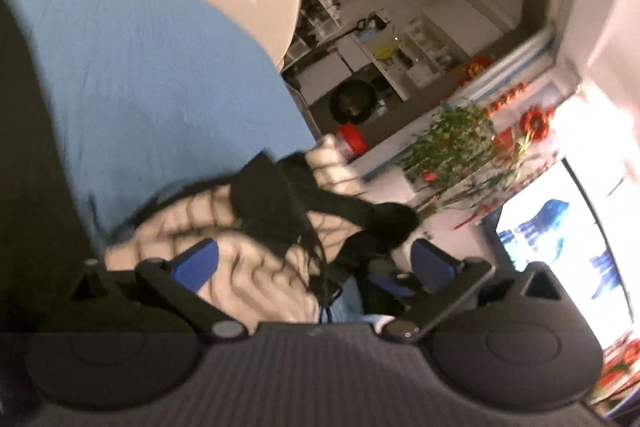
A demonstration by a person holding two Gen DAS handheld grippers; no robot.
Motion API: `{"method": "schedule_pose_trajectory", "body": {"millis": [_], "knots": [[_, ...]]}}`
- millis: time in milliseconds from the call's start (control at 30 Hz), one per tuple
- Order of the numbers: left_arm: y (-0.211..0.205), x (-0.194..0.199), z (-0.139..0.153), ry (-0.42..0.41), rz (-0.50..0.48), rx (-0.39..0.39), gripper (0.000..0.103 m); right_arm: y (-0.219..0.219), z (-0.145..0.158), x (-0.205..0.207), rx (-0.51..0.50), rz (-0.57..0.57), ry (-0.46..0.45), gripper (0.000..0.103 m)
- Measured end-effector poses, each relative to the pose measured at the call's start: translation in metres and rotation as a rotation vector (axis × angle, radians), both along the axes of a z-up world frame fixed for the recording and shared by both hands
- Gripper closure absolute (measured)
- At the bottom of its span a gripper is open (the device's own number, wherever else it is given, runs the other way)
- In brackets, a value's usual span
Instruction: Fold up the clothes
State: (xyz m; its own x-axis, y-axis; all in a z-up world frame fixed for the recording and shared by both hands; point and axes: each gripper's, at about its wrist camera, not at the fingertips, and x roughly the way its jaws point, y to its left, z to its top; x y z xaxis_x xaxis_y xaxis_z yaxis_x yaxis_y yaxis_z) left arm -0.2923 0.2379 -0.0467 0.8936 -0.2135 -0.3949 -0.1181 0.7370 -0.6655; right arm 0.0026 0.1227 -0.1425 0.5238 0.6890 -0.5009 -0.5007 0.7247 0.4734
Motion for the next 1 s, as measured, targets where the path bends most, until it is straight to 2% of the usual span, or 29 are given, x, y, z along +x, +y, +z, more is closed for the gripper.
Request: {"method": "schedule_pose_trajectory", "body": {"millis": [33, 67, 200, 267, 400, 467, 500, 567, 600, 633, 667, 733, 800, 833, 1000], "knots": [[-0.005, 0.013, 0.013, 0.03, 0.007, 0.121, 0.0, -0.007, -0.001, 0.001, 0.053, -0.043, -0.019, 0.026], [-0.007, 0.022, 0.017, 0.033, 0.008, 0.176, 0.0, -0.01, -0.004, 0.004, 0.102, -0.056, -0.006, 0.026], [-0.012, 0.059, 0.018, 0.071, -0.012, 0.326, 0.0, -0.024, -0.015, 0.022, 0.188, -0.058, 0.116, 0.024], [-0.016, 0.079, 0.009, 0.08, -0.043, 0.327, 0.0, -0.034, -0.017, 0.029, 0.213, -0.052, 0.166, 0.024], [-0.017, 0.097, -0.027, -0.012, -0.124, 0.212, 0.0, -0.048, -0.017, 0.026, 0.243, -0.057, 0.223, 0.022], [-0.018, 0.095, -0.04, -0.042, -0.133, 0.204, 0.002, -0.058, -0.022, 0.021, 0.256, -0.059, 0.26, 0.022], [-0.024, 0.107, -0.047, -0.046, -0.133, 0.204, 0.003, -0.064, -0.025, 0.018, 0.263, -0.06, 0.281, 0.022], [-0.021, 0.097, -0.063, -0.07, -0.14, 0.214, 0.017, -0.066, -0.025, 0.015, 0.26, -0.058, 0.294, 0.021], [-0.019, 0.095, -0.067, -0.056, -0.13, 0.219, 0.042, -0.066, -0.024, 0.013, 0.257, -0.058, 0.298, 0.021], [-0.019, 0.1, -0.071, -0.046, -0.121, 0.217, 0.057, -0.063, -0.025, 0.013, 0.249, -0.055, 0.306, 0.021], [-0.019, 0.105, -0.075, -0.038, -0.112, 0.215, 0.062, -0.063, -0.025, 0.014, 0.245, -0.052, 0.311, 0.021], [-0.017, 0.106, -0.071, -0.05, -0.093, 0.234, 0.082, -0.058, -0.028, 0.014, 0.23, -0.043, 0.325, 0.021], [-0.015, 0.104, -0.069, -0.059, -0.075, 0.251, 0.088, -0.057, -0.031, 0.013, 0.21, -0.037, 0.325, 0.021], [-0.013, 0.102, -0.067, -0.066, -0.05, 0.264, 0.096, -0.054, -0.031, 0.012, 0.196, -0.032, 0.322, 0.021], [0.004, 0.08, -0.045, -0.125, 0.097, 0.351, 0.096, -0.059, -0.033, 0.008, 0.195, -0.044, 0.323, 0.021]]}}
